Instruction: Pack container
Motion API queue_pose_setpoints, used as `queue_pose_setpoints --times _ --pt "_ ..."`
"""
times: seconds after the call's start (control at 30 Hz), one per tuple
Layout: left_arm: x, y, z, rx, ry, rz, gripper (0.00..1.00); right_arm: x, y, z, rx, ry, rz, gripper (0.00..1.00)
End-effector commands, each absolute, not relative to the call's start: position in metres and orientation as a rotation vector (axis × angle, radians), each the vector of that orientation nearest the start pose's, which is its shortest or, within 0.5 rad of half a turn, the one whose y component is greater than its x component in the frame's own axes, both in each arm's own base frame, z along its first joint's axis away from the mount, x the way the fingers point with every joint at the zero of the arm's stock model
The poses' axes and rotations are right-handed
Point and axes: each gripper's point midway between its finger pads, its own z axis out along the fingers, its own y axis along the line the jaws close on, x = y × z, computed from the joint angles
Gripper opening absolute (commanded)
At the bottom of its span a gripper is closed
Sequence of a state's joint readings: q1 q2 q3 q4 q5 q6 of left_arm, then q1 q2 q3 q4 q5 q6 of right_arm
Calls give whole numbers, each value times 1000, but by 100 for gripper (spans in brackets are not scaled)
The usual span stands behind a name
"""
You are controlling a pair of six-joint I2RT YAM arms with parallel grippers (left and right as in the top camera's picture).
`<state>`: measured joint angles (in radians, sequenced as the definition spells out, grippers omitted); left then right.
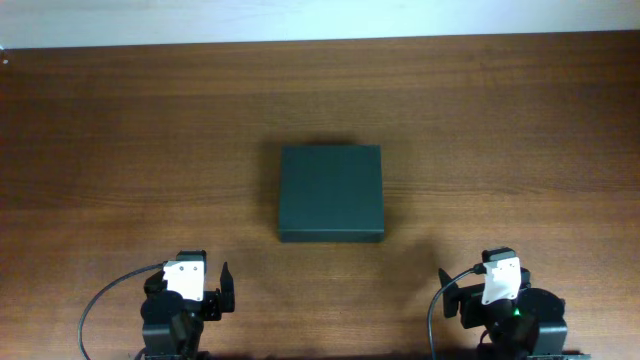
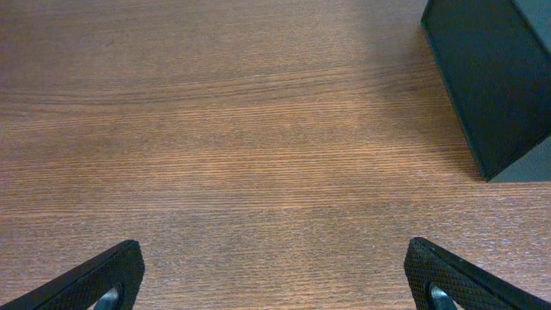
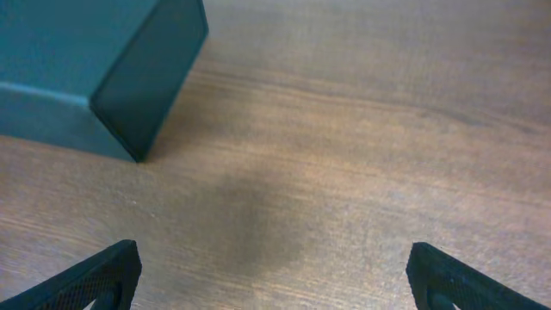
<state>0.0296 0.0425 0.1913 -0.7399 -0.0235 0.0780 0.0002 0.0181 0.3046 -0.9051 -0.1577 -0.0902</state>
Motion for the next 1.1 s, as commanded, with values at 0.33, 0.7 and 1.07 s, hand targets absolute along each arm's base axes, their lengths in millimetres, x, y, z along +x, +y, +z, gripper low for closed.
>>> queue_pose_setpoints --times 0.33,0.7,1.07 --pt "194 11 82 19 2160 82 99 175 21 87 -171 2197 87 99" --pt "194 11 82 19 2160 82 99 182 19 79 -165 2189 75 99" --pt "194 11 82 19 2160 82 99 182 19 75 -165 2197 76 99"
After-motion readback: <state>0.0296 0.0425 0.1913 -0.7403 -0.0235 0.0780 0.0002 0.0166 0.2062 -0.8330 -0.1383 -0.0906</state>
